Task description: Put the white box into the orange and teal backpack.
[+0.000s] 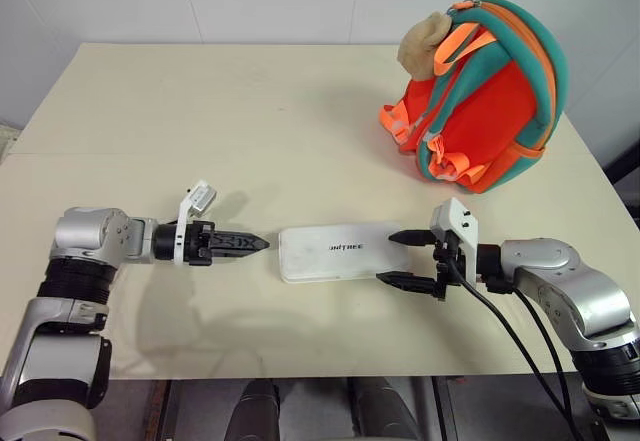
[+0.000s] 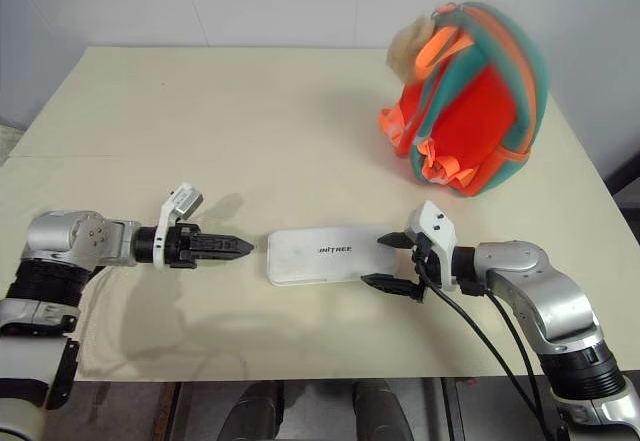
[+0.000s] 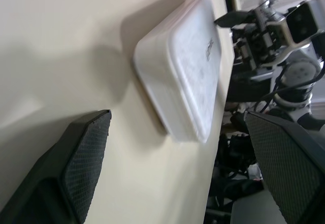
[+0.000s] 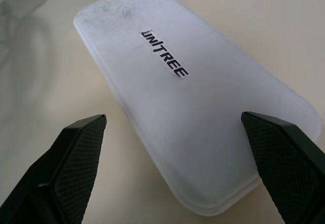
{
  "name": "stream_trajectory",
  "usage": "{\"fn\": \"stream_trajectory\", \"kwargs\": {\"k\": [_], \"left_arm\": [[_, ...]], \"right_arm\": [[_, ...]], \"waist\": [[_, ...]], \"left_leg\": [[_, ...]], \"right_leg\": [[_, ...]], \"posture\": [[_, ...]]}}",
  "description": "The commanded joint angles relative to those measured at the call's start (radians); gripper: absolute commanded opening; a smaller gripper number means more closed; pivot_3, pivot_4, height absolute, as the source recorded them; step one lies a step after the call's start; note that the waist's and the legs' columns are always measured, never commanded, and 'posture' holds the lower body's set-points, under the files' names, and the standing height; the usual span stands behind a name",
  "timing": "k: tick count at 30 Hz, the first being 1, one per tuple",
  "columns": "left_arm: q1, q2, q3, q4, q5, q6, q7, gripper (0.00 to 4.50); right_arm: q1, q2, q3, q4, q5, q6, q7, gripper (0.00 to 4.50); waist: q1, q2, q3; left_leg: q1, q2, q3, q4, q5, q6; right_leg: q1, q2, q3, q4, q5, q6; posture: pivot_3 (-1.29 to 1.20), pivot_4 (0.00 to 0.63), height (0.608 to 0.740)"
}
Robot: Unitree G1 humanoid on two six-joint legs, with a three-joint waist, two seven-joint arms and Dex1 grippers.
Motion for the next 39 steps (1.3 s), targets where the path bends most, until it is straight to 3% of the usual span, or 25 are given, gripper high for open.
{"fn": "stream_trajectory", "kwargs": {"k": [1,13,27,39], "left_arm": [[-0.008,0.014,-0.015,-0.036,-0.008,0.040,-0.012,4.49],[0.055,-0.125,0.048,-0.130,-0.073,0.169,0.098,4.49],[0.013,-0.309,0.191,-0.034,-0.083,0.250,0.236,4.49],[-0.044,-0.382,0.216,0.055,-0.089,0.244,0.263,4.49]], "right_arm": [[-0.002,-0.005,-0.024,-0.010,0.008,-0.014,0.007,4.50],[0.019,-0.046,-0.047,0.000,0.003,-0.014,0.019,4.50],[0.038,-0.024,-0.037,-0.031,0.012,0.008,-0.007,4.50],[0.060,-0.024,-0.048,-0.067,0.031,0.024,-0.030,4.50]], "waist": [[0.003,0.000,0.000],[0.007,0.000,0.000],[0.027,0.000,0.000],[0.031,0.000,0.000]], "left_leg": [[0.000,0.000,0.000,0.000,0.000,0.000],[-0.002,0.000,0.000,-0.001,0.000,0.000],[-0.001,0.000,0.000,0.002,0.000,0.000],[-0.001,-0.001,0.000,0.003,0.000,0.000]], "right_leg": [[0.000,0.000,0.000,0.000,0.000,0.000],[0.000,0.000,0.000,-0.003,0.000,0.000],[0.001,0.000,0.000,-0.001,0.000,0.001],[0.001,-0.001,0.000,-0.001,0.001,0.001]], "posture": [[0.00,0.150,0.740],[0.00,0.150,0.740],[0.00,0.150,0.740],[0.00,0.150,0.740]]}}
